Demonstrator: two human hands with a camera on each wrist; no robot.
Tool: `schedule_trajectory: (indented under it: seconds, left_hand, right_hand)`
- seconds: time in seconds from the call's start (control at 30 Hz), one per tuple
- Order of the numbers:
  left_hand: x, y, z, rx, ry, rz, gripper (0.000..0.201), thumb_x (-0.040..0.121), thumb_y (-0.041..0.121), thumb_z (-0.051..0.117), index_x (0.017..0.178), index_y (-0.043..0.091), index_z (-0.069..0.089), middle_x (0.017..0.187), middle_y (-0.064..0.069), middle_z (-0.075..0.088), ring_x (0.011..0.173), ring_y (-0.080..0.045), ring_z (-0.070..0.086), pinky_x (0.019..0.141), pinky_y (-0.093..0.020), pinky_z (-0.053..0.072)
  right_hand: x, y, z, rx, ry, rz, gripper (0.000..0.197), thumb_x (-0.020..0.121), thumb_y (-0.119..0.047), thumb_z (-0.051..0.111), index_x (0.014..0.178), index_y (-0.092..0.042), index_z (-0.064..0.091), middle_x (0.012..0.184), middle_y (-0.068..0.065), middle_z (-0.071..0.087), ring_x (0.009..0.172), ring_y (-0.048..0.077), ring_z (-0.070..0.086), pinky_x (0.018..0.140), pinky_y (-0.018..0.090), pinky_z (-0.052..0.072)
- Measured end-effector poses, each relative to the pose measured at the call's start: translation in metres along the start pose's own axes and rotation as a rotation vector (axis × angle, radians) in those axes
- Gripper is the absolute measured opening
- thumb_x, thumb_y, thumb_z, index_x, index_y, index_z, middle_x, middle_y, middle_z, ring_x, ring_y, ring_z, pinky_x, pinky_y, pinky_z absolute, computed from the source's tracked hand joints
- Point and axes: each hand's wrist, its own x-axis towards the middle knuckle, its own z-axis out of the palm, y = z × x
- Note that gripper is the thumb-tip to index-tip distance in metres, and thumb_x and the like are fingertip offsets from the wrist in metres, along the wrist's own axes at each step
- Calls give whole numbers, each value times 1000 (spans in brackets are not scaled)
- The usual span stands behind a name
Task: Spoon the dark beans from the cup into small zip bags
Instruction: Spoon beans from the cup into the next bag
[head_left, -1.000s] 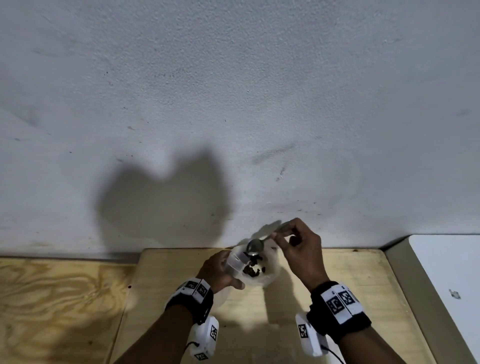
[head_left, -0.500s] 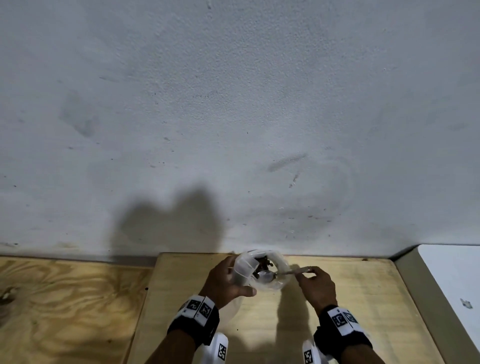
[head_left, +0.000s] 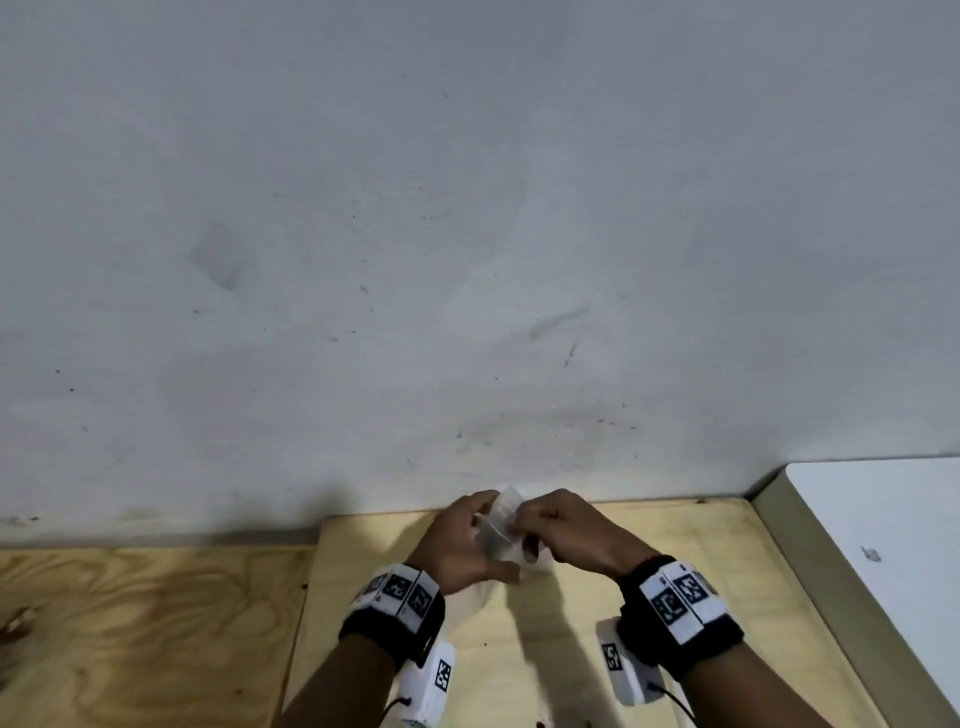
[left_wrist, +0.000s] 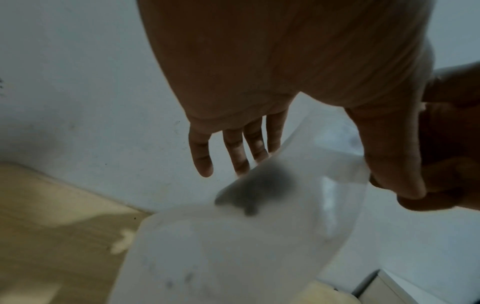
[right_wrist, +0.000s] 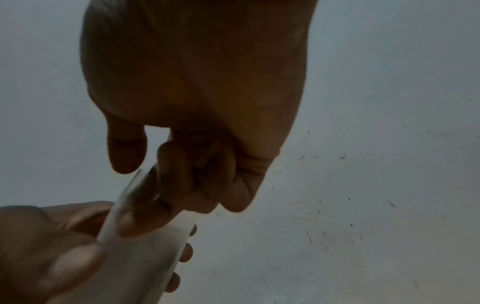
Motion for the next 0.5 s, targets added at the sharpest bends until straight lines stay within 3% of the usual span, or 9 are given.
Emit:
schedule_trajectory:
  seconds: [0.07,0.13,0.2,0.3,0.4,0.5]
  left_hand:
    - [-8,1,-3,-41,1,-9,104,47,39,96,137,28,45,130,13,54,120,-9,52,91,-22,49]
    - [-17,1,-7,-130,24,-2,99,49,47,93,134,32,44,127,12,53,116,-7,54,79,-13,49]
    - [-20,-1,-10,-255,94,-11,73,60,51,84,124,29,54,118,2,60,107,-13,60,75,-16,50]
    - [-26,3,-18,-289,226,18,15,91,33,67,101,21,66,93,-6,70,78,-16,68,72,-23,50]
    - [-32,9,-20,-213,268,89,19,97,29,58,85,19,70,67,5,67,60,-10,64,65,-27,47]
    - [-39,15,-15,-239,292,113,23,96,27,59,80,17,71,63,5,66,59,-9,62,65,-27,46]
  right_hand:
    - [-2,-1,2,-31,50,-72,18,84,-22,68,67,-19,71,65,-4,69,62,6,62,61,20,46]
    - [-4,4,4,-96,169,-146,19,82,-20,73,65,-24,65,66,-8,66,62,5,60,61,21,45]
    - [-7,11,6,-149,310,-179,18,84,-24,73,69,-26,63,72,-13,67,64,3,59,61,19,40]
    - [-15,18,12,-126,423,-190,7,87,-30,71,85,-36,68,80,-18,67,61,11,59,57,26,44]
    - [-26,18,19,-48,476,-208,9,87,-32,71,92,-40,69,83,-14,67,51,21,53,58,35,49]
    - [-41,15,21,89,497,-266,20,88,-20,73,96,-38,71,84,-1,65,45,15,44,54,26,45]
